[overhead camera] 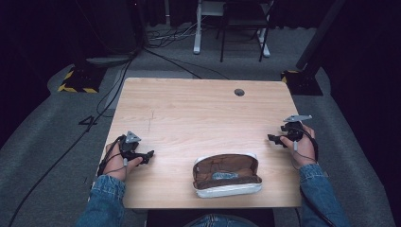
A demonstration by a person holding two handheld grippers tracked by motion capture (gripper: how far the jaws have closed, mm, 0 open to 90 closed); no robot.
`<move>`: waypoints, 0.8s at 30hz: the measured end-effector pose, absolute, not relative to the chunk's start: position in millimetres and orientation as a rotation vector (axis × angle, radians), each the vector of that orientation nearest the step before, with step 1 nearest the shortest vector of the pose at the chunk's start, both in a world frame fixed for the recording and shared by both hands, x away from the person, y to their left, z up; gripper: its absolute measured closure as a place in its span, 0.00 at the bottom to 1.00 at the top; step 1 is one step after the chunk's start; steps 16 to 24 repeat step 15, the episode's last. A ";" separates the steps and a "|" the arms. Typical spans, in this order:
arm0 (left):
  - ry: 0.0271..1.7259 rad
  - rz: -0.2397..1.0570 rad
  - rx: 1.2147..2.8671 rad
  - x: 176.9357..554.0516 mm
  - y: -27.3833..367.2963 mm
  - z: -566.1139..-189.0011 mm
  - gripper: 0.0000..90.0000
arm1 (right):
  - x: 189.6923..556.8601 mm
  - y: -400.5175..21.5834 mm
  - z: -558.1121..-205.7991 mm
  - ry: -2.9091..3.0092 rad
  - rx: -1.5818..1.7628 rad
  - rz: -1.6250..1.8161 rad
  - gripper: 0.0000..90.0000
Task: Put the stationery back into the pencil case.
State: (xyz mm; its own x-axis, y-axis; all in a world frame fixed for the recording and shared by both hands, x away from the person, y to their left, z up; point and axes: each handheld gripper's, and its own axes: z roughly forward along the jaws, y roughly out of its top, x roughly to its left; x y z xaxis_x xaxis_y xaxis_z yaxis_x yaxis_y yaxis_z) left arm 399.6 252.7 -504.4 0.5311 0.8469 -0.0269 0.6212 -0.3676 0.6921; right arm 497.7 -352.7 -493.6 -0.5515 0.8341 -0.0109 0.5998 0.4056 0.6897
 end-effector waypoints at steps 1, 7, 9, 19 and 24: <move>1.185 0.443 2.114 399.6 252.7 -504.4 0.16 | 498.1 -353.0 -494.8 2.313 1.238 0.913 0.20; 1.185 0.443 2.114 399.6 252.7 -504.4 0.16 | 498.7 -354.0 -502.6 2.240 1.263 0.964 0.15; 1.185 0.443 2.115 399.6 252.7 -504.4 0.16 | 499.5 -354.0 -503.6 2.230 1.265 0.971 0.14; 1.186 0.444 2.115 399.6 252.5 -504.3 0.16 | 499.6 -354.0 -503.7 2.228 1.265 0.969 0.14; 1.186 0.444 2.115 399.6 252.5 -504.3 0.16 | 499.6 -354.0 -503.7 2.228 1.265 0.969 0.14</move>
